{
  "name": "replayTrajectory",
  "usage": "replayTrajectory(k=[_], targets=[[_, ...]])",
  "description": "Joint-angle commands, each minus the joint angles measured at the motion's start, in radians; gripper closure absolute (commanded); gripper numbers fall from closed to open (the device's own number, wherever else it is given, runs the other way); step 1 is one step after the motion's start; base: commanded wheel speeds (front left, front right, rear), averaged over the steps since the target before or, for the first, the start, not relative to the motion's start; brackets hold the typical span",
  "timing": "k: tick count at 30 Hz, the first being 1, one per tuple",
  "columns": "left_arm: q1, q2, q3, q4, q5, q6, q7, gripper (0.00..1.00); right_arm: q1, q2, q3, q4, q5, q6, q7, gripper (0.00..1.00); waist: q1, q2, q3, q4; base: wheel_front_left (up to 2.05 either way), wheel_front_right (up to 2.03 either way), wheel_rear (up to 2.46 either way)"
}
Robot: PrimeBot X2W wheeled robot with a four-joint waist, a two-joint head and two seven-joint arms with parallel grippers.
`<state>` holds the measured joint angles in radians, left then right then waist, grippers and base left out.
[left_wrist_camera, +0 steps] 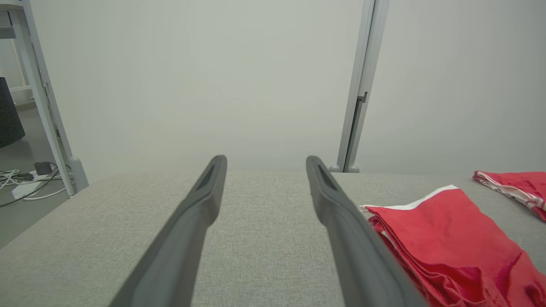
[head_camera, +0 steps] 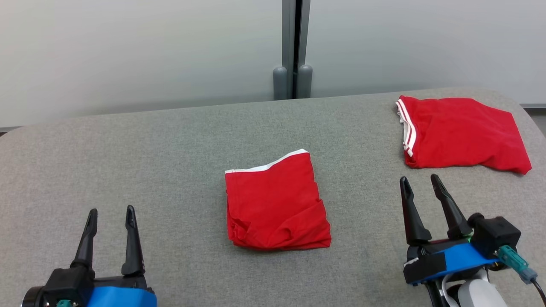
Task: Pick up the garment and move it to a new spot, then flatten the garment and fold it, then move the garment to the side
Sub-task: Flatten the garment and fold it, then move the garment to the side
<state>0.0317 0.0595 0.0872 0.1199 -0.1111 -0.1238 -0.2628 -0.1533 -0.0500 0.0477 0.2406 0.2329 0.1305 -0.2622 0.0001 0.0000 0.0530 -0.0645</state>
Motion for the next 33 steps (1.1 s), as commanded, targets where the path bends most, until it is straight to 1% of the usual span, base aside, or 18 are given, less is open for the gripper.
replayTrajectory(k=[1,4,15,24,28,33], targets=[[0.012,0.001,0.002,0.001,0.006,0.004,-0.002,0.00,0.022,-0.001,-0.005,-0.008,-0.008,0.001,0.003,0.00,-0.0001,0.0000,-0.005,0.001,0.00,0.00,0.00],[0.030,-0.001,-0.010,-0.002,0.011,0.011,-0.002,0.00,0.043,-0.001,-0.014,-0.021,-0.018,0.001,0.014,0.00,-0.0001,0.0000,-0.014,0.006,0.00,0.00,0.00],[0.050,0.001,-0.013,-0.007,0.017,0.015,-0.002,0.00,0.096,-0.001,-0.025,-0.083,-0.041,0.001,0.064,0.00,-0.0001,0.0000,-0.030,0.023,0.00,0.00,0.00],[0.050,0.002,-0.015,-0.008,0.018,0.017,-0.002,0.00,0.114,-0.001,-0.029,-0.096,-0.047,0.001,0.080,0.00,-0.0001,0.0000,-0.034,0.029,0.00,0.00,0.00],[0.040,0.005,-0.014,-0.010,0.015,0.017,-0.002,0.00,0.097,-0.001,-0.017,-0.082,-0.036,0.001,0.081,0.00,-0.0001,0.0000,-0.026,0.030,0.00,0.00,0.00],[0.019,0.005,-0.016,-0.010,0.009,0.015,-0.002,0.00,0.030,-0.001,0.037,-0.058,-0.033,0.001,0.071,0.00,-0.0001,0.0000,-0.009,0.035,0.00,0.00,0.00]])
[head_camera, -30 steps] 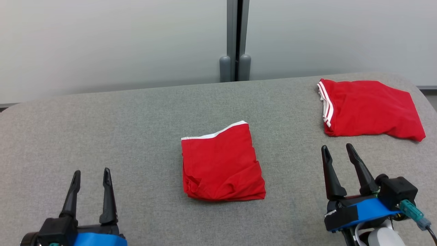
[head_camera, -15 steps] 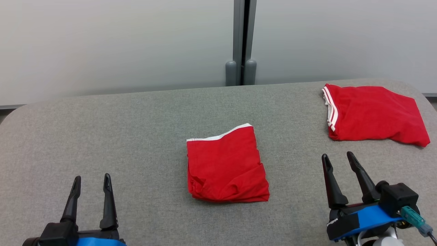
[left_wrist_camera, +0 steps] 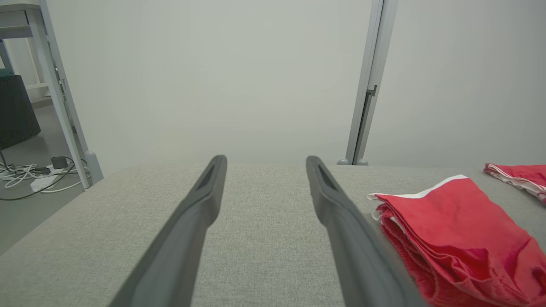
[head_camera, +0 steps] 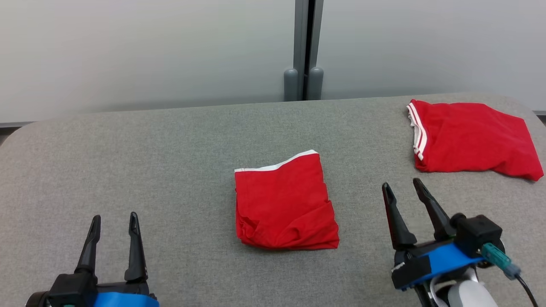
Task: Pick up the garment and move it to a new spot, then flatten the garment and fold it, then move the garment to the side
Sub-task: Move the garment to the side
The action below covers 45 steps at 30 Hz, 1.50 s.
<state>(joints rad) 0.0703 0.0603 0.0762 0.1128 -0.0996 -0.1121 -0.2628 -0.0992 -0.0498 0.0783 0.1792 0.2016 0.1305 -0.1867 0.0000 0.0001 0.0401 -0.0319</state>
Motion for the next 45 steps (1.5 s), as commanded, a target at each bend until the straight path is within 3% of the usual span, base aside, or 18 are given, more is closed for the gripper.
replayTrajectory(k=[1,12,28,38,39,40,41,43,45], targets=[[-0.024,0.004,-0.006,-0.003,-0.003,0.003,-0.002,0.00,-0.043,-0.001,0.019,0.008,-0.007,0.001,-0.009,0.00,0.0000,-0.0001,0.009,0.005,0.00,0.00,0.00],[-0.070,0.002,-0.028,0.007,-0.011,-0.002,-0.002,0.00,-0.276,-0.002,0.150,0.139,-0.021,0.001,0.051,0.00,0.0000,-0.0001,0.052,0.055,0.00,0.00,0.00],[-0.119,-0.007,-0.052,0.019,-0.034,-0.004,-0.002,0.00,-0.408,-0.002,0.096,0.602,-0.083,0.001,0.004,0.00,0.0000,-0.0001,0.130,0.159,0.00,0.00,0.00],[-0.141,-0.009,-0.066,0.037,-0.047,-0.004,-0.002,0.00,-0.457,-0.002,0.125,0.810,-0.038,0.000,-0.022,0.00,0.0000,-0.0001,0.147,0.186,0.00,0.00,0.00],[-0.142,-0.009,-0.068,0.039,-0.048,-0.005,-0.002,0.00,-0.458,-0.002,0.129,0.826,-0.018,0.000,-0.022,0.18,0.0000,-0.0001,0.147,0.187,0.00,0.00,0.00],[-0.142,-0.010,-0.070,0.042,-0.049,-0.006,-0.002,0.00,-0.460,-0.002,0.136,0.840,0.005,0.000,-0.021,0.55,0.0000,-0.0001,0.147,0.189,0.00,0.00,0.00],[-0.142,-0.010,-0.071,0.044,-0.049,-0.006,-0.002,0.00,-0.463,-0.002,0.144,0.852,0.020,0.000,-0.018,0.58,0.0000,-0.0001,0.148,0.190,0.00,0.00,0.00],[-0.143,-0.010,-0.073,0.046,-0.052,-0.006,-0.002,0.00,-0.471,-0.002,0.161,0.871,0.048,0.000,-0.024,1.00,0.0000,-0.0001,0.148,0.189,0.00,0.00,0.00],[-0.142,-0.010,-0.073,0.045,-0.053,-0.006,-0.002,0.00,-0.477,-0.002,0.167,0.877,0.057,0.000,-0.031,1.00,0.0000,-0.0001,0.148,0.187,0.00,0.00,0.00]])
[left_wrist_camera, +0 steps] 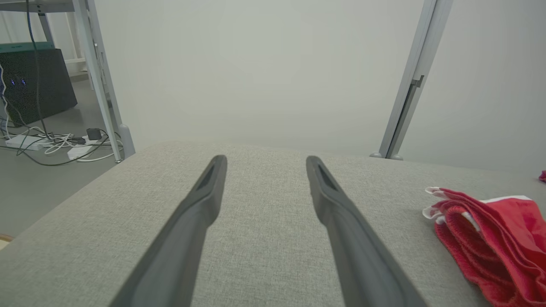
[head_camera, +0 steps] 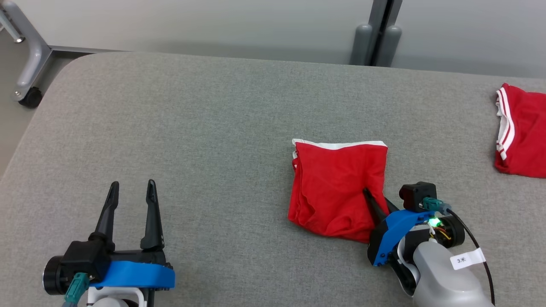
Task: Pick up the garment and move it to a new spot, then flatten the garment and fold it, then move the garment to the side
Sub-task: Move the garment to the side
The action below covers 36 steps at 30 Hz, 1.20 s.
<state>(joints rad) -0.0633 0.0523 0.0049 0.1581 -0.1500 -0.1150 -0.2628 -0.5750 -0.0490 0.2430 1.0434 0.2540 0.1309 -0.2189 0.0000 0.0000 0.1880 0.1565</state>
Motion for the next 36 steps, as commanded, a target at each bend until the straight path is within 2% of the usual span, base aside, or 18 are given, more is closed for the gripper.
replayTrajectory(k=[1,6,16,21,26,33,36], targets=[[-0.005,-0.002,0.000,-0.001,-0.004,-0.002,-0.002,0.00,-0.007,-0.004,0.005,0.016,0.011,0.000,-0.004,1.00,0.0000,0.0000,0.000,-0.006,0.00,0.00,0.00],[-0.002,-0.002,0.003,-0.009,-0.001,-0.001,-0.002,0.00,-0.038,-0.015,0.014,0.018,-0.018,-0.001,-0.035,1.00,0.0000,0.0000,0.010,-0.043,0.00,0.00,0.00],[-0.044,-0.002,0.004,-0.040,0.012,-0.007,-0.002,0.00,-0.064,-0.114,0.000,-0.104,-0.068,0.000,-0.047,1.00,0.0000,0.0000,0.079,-0.170,0.00,0.00,0.00],[-0.078,0.004,0.006,-0.049,0.021,-0.009,-0.002,0.00,-0.075,-0.163,-0.008,-0.177,-0.077,0.000,-0.047,1.00,0.0000,0.0000,0.125,-0.210,0.00,0.00,0.00],[-0.106,0.007,0.002,-0.051,0.027,-0.013,-0.002,0.00,-0.122,-0.188,0.017,-0.231,-0.076,0.000,-0.042,1.00,0.0000,0.0000,0.155,-0.220,0.00,0.00,0.00],[-0.132,0.008,-0.007,-0.061,0.026,-0.017,-0.002,0.00,-0.250,-0.241,0.056,-0.268,-0.070,0.000,0.008,1.00,0.0000,0.0000,0.191,-0.198,0.00,0.00,0.00],[-0.141,0.008,-0.013,-0.071,0.026,-0.017,-0.002,0.00,-0.303,-0.289,0.065,-0.271,-0.069,0.000,0.038,1.00,0.0000,0.0000,0.218,-0.184,0.00,0.00,0.00]])
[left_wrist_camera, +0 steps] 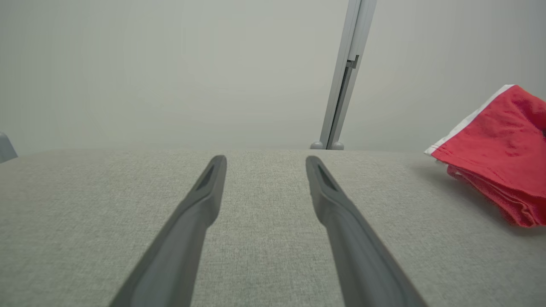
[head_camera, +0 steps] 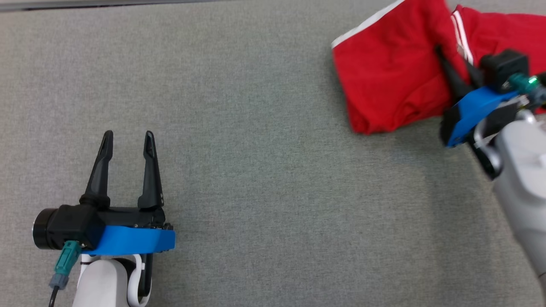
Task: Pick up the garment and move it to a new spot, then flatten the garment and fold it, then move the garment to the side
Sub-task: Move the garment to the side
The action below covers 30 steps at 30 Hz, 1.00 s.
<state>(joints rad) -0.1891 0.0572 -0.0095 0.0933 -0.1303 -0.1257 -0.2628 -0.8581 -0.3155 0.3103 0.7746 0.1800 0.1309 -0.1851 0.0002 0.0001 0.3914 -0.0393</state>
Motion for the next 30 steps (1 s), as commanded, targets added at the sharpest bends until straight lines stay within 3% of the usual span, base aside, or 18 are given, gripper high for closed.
replayTrajectory(k=[1,17,30], targets=[[-0.019,0.003,0.000,-0.009,0.006,-0.006,-0.002,0.00,-0.033,-0.036,0.000,-0.001,0.006,0.000,0.013,1.00,-0.0002,-0.0001,0.023,0.015,0.00,0.00,0.00],[-0.050,0.021,0.011,-0.070,0.015,-0.005,-0.002,0.00,-0.108,-0.334,-0.072,-0.008,0.064,0.000,0.136,1.00,-0.0002,-0.0001,0.120,-0.027,0.00,0.00,0.00],[-0.089,0.042,-0.006,-0.090,0.009,-0.005,-0.002,0.00,-0.150,-0.381,-0.142,-0.012,-0.001,0.000,0.229,1.00,-0.0002,-0.0001,0.175,-0.034,0.00,0.00,0.00]])
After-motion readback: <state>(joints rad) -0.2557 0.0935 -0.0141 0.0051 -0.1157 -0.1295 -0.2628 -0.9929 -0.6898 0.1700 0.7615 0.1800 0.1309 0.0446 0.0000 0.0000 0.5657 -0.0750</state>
